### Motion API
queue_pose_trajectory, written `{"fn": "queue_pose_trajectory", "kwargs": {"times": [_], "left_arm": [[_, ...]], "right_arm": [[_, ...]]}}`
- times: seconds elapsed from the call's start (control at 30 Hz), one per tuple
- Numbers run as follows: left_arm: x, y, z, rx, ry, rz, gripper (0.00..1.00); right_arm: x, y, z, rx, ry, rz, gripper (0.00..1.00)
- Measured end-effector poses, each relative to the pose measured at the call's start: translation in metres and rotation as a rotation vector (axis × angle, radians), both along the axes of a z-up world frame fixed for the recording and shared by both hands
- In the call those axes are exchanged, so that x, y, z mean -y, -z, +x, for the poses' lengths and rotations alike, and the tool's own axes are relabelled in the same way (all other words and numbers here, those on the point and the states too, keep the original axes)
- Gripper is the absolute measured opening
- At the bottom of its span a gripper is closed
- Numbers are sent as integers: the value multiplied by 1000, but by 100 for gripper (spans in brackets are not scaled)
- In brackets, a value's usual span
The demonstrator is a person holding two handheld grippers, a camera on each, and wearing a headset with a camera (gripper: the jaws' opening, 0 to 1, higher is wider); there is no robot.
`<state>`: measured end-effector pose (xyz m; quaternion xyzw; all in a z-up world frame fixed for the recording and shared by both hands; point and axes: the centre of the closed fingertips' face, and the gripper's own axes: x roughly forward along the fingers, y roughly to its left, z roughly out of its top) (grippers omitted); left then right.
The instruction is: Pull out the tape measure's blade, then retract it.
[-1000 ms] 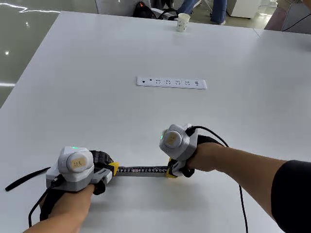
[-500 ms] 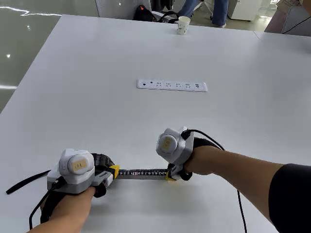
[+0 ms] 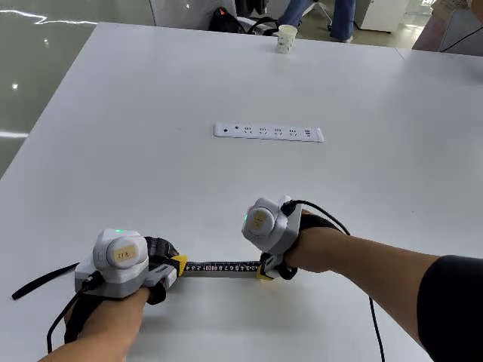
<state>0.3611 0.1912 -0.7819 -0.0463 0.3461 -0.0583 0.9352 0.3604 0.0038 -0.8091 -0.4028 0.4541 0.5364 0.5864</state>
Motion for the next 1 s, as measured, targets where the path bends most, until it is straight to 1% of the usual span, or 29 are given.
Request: {"fn": "queue_pose_trajectory", "kwargs": {"times": [0.1, 0.27, 0.5, 0.63, 0.83, 1.0], "left_arm": [[0, 0, 0, 1, 0, 0, 62], [-1, 0, 1, 0, 0, 0, 62], [-1, 0, 1, -2, 0, 0, 62], [-1, 1, 1, -2, 0, 0, 62], [-1, 0, 1, -1, 0, 1, 62], [-1, 1, 1, -2, 2, 1, 62]], "right_arm": [[-1, 0, 0, 1, -10, -1, 12], [-2, 1, 0, -2, 1, 2, 12], [-3, 1, 0, 3, -17, 11, 12], [-4, 1, 1, -2, -10, 25, 12], [-5, 2, 1, 0, -2, 19, 12], [-6, 2, 1, -4, 9, 26, 12]]}}
